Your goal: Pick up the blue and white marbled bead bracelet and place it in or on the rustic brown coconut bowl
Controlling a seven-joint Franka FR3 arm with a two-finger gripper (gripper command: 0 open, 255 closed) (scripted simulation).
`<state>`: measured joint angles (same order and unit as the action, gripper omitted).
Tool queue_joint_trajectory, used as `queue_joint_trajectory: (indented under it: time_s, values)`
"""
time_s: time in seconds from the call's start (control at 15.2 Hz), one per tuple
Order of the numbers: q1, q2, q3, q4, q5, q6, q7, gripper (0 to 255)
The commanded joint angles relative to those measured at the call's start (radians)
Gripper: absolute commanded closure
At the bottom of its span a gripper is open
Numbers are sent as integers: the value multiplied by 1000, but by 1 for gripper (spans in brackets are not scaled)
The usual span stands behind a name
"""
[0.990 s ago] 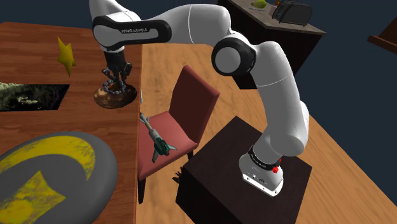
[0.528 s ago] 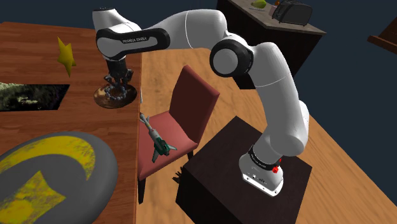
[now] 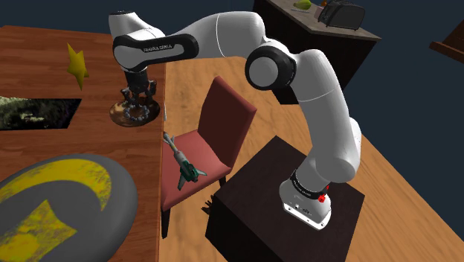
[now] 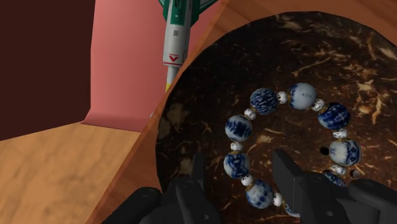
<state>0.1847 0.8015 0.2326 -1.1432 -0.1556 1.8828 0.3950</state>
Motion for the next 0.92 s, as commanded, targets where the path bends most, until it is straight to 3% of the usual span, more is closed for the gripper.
queue_joint_trajectory:
  time_s: [0.0, 0.26, 0.53, 0.86]
  values:
    - [0, 0, 0, 0, 0, 0, 0, 0]
    - [0, 0, 0, 0, 0, 0, 0, 0]
    - [8, -13, 3, 106, 5, -118, -7, 0]
    - [8, -13, 3, 106, 5, -118, -7, 0]
